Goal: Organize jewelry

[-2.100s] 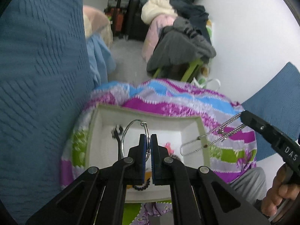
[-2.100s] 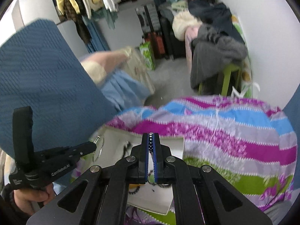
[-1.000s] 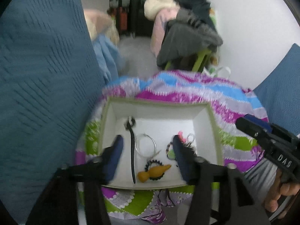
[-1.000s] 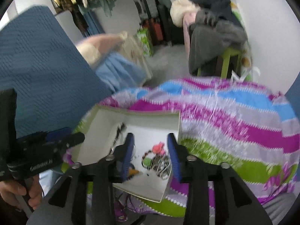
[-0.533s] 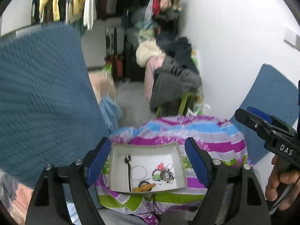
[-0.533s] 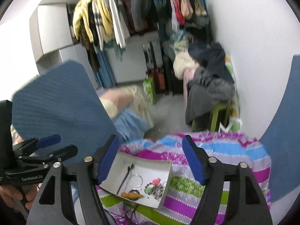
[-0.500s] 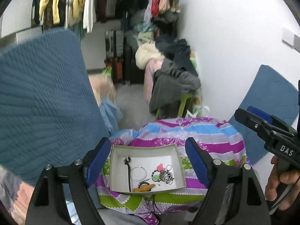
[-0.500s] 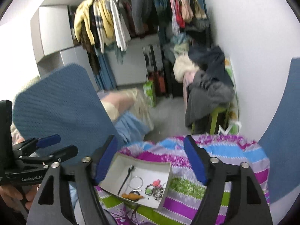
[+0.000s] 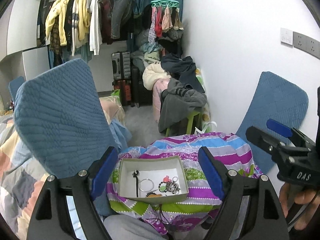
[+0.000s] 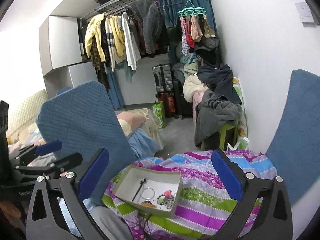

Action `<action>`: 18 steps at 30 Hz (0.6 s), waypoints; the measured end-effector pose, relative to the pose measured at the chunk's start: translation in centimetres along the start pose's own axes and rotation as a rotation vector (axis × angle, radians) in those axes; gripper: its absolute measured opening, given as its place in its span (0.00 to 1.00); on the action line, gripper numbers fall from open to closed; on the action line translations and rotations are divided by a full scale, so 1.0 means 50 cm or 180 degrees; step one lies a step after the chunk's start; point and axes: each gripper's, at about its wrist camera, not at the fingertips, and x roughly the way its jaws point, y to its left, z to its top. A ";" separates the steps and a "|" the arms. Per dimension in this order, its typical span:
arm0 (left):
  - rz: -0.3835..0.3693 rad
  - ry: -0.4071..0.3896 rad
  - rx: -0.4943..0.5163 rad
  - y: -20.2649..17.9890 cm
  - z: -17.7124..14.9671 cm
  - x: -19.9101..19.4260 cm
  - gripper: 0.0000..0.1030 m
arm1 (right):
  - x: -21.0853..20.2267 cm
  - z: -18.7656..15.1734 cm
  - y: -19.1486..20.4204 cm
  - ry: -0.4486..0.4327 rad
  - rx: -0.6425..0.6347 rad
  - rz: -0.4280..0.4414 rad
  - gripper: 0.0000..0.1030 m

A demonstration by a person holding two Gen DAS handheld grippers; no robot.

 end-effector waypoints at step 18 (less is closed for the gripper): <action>0.0105 0.0256 -0.0137 0.018 -0.127 0.074 0.81 | 0.047 -0.185 -0.006 0.0362 0.0069 -0.0151 1.00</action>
